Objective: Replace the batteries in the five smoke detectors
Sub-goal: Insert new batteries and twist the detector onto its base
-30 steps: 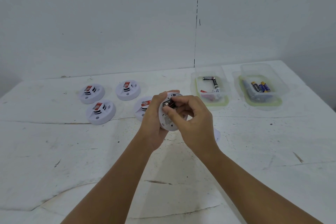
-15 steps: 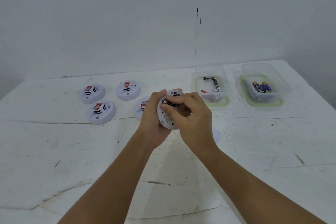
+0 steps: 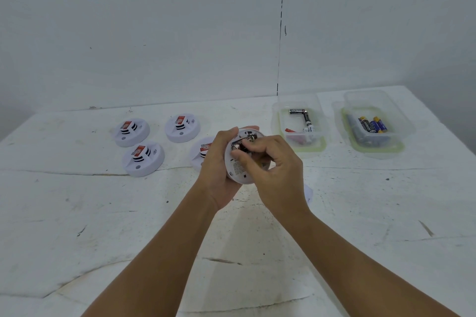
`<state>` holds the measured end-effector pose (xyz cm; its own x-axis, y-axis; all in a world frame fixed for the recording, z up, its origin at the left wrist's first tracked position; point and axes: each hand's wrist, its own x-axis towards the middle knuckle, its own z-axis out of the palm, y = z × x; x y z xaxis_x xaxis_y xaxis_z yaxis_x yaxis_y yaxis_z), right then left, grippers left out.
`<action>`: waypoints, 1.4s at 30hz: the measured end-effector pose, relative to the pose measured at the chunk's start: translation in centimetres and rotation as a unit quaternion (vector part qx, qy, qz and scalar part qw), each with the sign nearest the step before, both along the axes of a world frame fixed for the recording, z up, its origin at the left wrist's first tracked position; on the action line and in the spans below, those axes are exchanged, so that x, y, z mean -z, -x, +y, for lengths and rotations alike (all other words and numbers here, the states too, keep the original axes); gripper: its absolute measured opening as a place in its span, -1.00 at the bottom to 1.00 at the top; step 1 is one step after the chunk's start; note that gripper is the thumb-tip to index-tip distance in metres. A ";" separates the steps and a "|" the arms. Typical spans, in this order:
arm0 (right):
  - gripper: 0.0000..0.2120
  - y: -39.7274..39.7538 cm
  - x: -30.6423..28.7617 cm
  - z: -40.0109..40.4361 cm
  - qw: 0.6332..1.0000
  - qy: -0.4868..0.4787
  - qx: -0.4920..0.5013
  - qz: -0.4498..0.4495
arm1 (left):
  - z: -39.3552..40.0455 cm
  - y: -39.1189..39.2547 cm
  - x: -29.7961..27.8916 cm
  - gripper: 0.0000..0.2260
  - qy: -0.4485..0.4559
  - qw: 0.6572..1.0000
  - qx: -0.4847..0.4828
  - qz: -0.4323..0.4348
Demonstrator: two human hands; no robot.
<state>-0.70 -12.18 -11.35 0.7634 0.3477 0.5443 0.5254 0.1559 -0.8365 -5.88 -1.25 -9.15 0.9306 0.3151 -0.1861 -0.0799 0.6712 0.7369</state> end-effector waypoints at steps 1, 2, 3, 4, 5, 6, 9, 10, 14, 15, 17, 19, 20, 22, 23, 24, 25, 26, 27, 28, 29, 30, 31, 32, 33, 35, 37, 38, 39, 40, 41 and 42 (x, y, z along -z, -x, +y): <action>-0.83 0.0 0.0 0.0 1.000 -0.002 0.001 0.000 | 0.0 0.0 0.0 -0.61 -0.005 1.000 0.000 0.000; -0.82 -0.1 0.1 0.0 1.000 -0.003 -0.001 -0.001 | 0.0 0.0 0.0 -0.62 -0.009 1.000 0.000 0.000; -0.81 -0.1 0.0 -0.1 1.000 -0.004 -0.004 -0.002 | 0.0 0.0 0.0 -0.62 -0.014 1.000 0.001 -0.001; -0.80 -0.1 -0.1 -0.1 1.000 -0.003 -0.010 -0.002 | 0.0 0.0 0.0 -0.62 -0.021 1.000 0.001 -0.003; -0.78 0.0 -0.2 -0.1 1.000 -0.001 -0.015 -0.002 | 0.0 0.0 -0.1 -0.63 -0.031 1.000 0.001 -0.003; -0.76 0.0 -0.3 -0.2 1.000 0.001 -0.018 -0.004 | 0.0 0.0 -0.2 -0.63 -0.041 0.999 0.002 -0.003; -0.77 -0.1 -0.2 -0.2 1.000 -0.004 -0.012 -0.014 | -0.1 0.1 -0.4 -0.66 -0.048 0.999 0.004 0.000; -0.79 -0.1 -0.1 -0.2 1.000 -0.008 -0.010 -0.017 | -0.1 0.1 -0.5 -0.65 -0.048 0.999 0.003 0.000; -0.82 -0.3 0.4 -0.1 1.000 -0.017 -0.012 -0.016 | -0.2 0.1 -0.5 -0.63 -0.061 0.998 -0.001 0.005; -0.81 -0.2 0.4 -0.1 1.000 -0.018 -0.014 -0.015 | -0.2 0.1 -0.5 -0.62 -0.064 0.998 -0.003 0.006; -0.80 -0.2 0.4 -0.2 1.000 -0.022 -0.016 -0.014 | -0.2 0.2 -0.5 -0.61 -0.072 0.997 -0.006 0.006; -0.79 -0.2 0.3 -0.4 1.000 -0.023 -0.019 -0.009 | -0.2 0.2 -0.5 -0.61 -0.082 0.997 -0.005 0.009; -0.79 -0.2 0.2 -0.5 0.999 -0.022 -0.023 -0.005 | -0.2 0.2 -0.6 -0.61 -0.089 0.996 -0.006 0.010; -0.78 -0.2 -0.1 -0.5 0.999 -0.019 -0.032 -0.001 | -0.2 0.3 -0.7 -0.64 -0.104 0.995 -0.005 0.011; -0.77 -0.1 -0.2 -0.5 0.999 -0.018 -0.032 -0.005 | -0.3 0.3 -0.8 -0.65 -0.107 0.994 -0.004 0.012; -0.77 -0.1 -0.2 -0.5 0.999 -0.018 -0.031 -0.008 | -0.3 0.3 -0.9 -0.66 -0.108 0.994 -0.004 0.014; -0.78 -0.1 -0.1 -0.5 0.999 -0.018 -0.031 -0.008 | -0.3 0.3 -1.0 -0.66 -0.107 0.994 -0.005 0.016; -0.81 -0.2 0.1 -0.5 0.999 -0.020 -0.032 -0.004 | -0.3 0.3 -1.0 -0.66 -0.107 0.994 -0.007 0.017; -0.83 -0.2 0.3 -0.5 0.999 -0.022 -0.035 0.004 | -0.3 0.2 -1.0 -0.66 -0.107 0.994 -0.008 0.016; -0.83 -0.2 0.5 -0.5 0.999 -0.024 -0.036 0.012 | -0.3 0.2 -0.9 -0.64 -0.109 0.994 -0.010 0.016; -0.82 -0.2 0.6 -0.5 0.999 -0.025 -0.037 0.019 | -0.3 0.2 -0.9 -0.62 -0.112 0.994 -0.012 0.016; -0.82 -0.2 0.6 -0.5 0.999 -0.025 -0.037 0.022 | -0.4 0.2 -0.8 -0.62 -0.113 0.993 -0.013 0.015; -0.81 -0.2 0.6 -0.6 0.999 -0.025 -0.036 0.022 | -0.4 0.2 -0.8 -0.63 -0.115 0.993 -0.013 0.015; -0.81 -0.2 0.5 -0.6 0.999 -0.026 -0.034 0.020 | -0.4 0.2 -0.8 -0.63 -0.117 0.993 -0.014 0.016; -0.80 -0.3 0.5 -0.6 0.999 -0.026 -0.032 0.016 | -0.4 0.2 -0.9 -0.64 -0.118 0.993 -0.015 0.018; -0.80 -0.4 0.4 -0.6 0.999 -0.026 -0.026 0.012 | -0.4 0.2 -0.9 -0.62 -0.124 0.992 -0.016 0.023; -0.81 -0.4 0.4 -0.6 0.999 -0.026 -0.024 0.017 | -0.4 0.2 -0.9 -0.62 -0.137 0.990 -0.018 0.027; -0.82 -0.3 0.4 -0.5 0.999 -0.025 -0.024 0.021 | -0.4 0.2 -1.0 -0.63 -0.142 0.989 -0.021 0.030; -0.83 -0.2 0.4 -0.5 0.999 -0.025 -0.023 0.022 | -0.5 0.2 -1.0 -0.64 -0.146 0.989 -0.024 0.031; -0.83 -0.2 0.4 -0.5 0.999 -0.025 -0.020 0.018 | -0.5 0.3 -1.0 -0.65 -0.148 0.988 -0.025 0.030; -0.84 -0.1 0.4 -0.5 0.999 -0.025 -0.016 0.012 | -0.6 0.3 -1.1 -0.66 -0.148 0.988 -0.026 0.030; -0.84 -0.1 0.4 -0.5 1.000 -0.023 -0.011 0.007 | -0.6 0.3 -1.1 -0.67 -0.149 0.988 -0.027 0.030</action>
